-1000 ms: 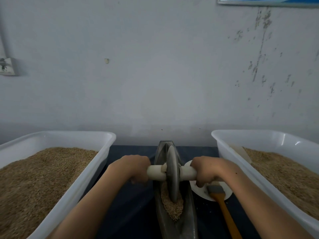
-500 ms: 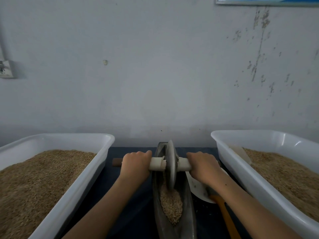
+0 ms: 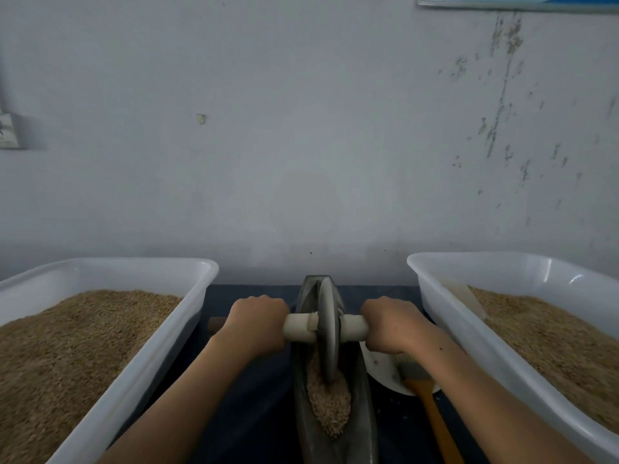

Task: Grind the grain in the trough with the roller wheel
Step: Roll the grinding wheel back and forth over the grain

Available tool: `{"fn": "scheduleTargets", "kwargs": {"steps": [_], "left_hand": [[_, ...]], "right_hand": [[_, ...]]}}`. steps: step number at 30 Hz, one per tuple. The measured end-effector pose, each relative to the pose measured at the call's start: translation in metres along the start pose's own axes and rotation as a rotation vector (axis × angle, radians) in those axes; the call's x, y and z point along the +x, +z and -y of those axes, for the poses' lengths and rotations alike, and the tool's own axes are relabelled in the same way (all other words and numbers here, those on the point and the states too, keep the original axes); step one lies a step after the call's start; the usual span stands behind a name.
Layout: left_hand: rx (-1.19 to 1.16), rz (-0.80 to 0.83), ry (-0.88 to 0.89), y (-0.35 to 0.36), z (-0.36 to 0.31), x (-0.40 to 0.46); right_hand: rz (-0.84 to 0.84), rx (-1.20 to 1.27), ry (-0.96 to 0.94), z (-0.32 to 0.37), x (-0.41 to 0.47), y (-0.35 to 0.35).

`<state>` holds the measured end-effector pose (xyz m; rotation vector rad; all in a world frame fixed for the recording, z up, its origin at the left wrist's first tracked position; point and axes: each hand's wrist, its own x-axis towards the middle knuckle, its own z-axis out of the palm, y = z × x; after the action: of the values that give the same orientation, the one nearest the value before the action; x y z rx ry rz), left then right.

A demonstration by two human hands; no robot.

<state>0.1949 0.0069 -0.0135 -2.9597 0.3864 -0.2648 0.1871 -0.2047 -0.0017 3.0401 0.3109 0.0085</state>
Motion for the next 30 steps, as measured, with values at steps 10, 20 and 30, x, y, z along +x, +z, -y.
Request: {"fn": "scheduleTargets", "kwargs": {"steps": [10, 20, 30], "left_hand": [[-0.021, -0.003, -0.006, -0.001, 0.001, 0.000], [-0.037, 0.149, -0.022, -0.008, 0.000, -0.004], [0.040, -0.223, -0.062, 0.005, -0.005, -0.002]], "right_hand": [[-0.058, -0.015, -0.019, -0.002, 0.002, 0.002], [0.200, 0.058, 0.017, -0.004, 0.003, -0.003], [-0.170, -0.004, 0.025, -0.004, 0.008, 0.011]]}}
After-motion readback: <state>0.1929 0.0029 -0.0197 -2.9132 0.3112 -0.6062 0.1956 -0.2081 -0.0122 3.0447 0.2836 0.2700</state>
